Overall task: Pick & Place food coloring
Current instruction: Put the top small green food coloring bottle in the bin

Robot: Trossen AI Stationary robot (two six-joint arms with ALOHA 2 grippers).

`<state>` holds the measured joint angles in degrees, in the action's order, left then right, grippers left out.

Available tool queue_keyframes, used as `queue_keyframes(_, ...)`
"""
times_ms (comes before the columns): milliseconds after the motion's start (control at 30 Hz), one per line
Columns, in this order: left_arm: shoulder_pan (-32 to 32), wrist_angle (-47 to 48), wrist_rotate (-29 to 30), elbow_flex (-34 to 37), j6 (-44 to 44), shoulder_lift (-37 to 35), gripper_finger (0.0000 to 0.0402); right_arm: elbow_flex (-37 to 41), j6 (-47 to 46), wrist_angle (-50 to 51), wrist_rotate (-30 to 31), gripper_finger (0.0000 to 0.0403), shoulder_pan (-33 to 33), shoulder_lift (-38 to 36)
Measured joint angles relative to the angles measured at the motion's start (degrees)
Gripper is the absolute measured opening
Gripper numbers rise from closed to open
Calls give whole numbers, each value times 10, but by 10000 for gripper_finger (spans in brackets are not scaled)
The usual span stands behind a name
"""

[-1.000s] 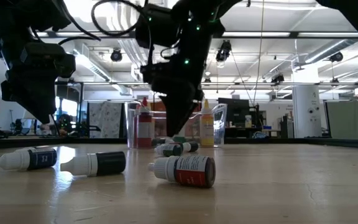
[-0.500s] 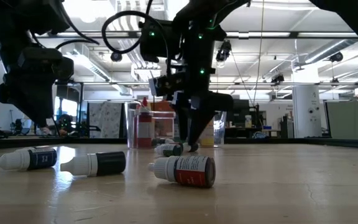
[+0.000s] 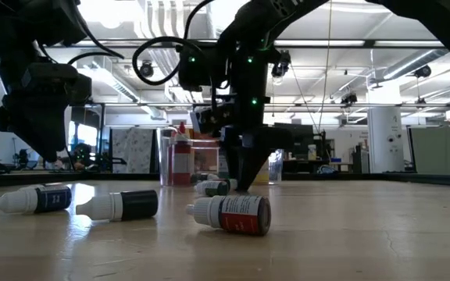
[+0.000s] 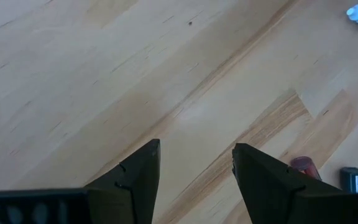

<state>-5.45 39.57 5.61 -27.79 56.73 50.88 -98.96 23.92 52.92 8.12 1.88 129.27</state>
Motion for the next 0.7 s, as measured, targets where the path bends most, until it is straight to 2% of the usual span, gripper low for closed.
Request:
queue_keyframes(267,0,0,5,0,1,0,174,-2,-98,7,-39,106,0,0)
queue_keyframes(467,0,0,5,0,1,0,174,0,-232,3,-78,53,-2,-9)
queue_keyframes(567,0,0,5,0,1,0,174,2,-268,-2,-79,45,-4,-31)
queue_keyframes(700,0,-1,5,0,1,0,174,1,-294,-25,-74,52,-2,-91)
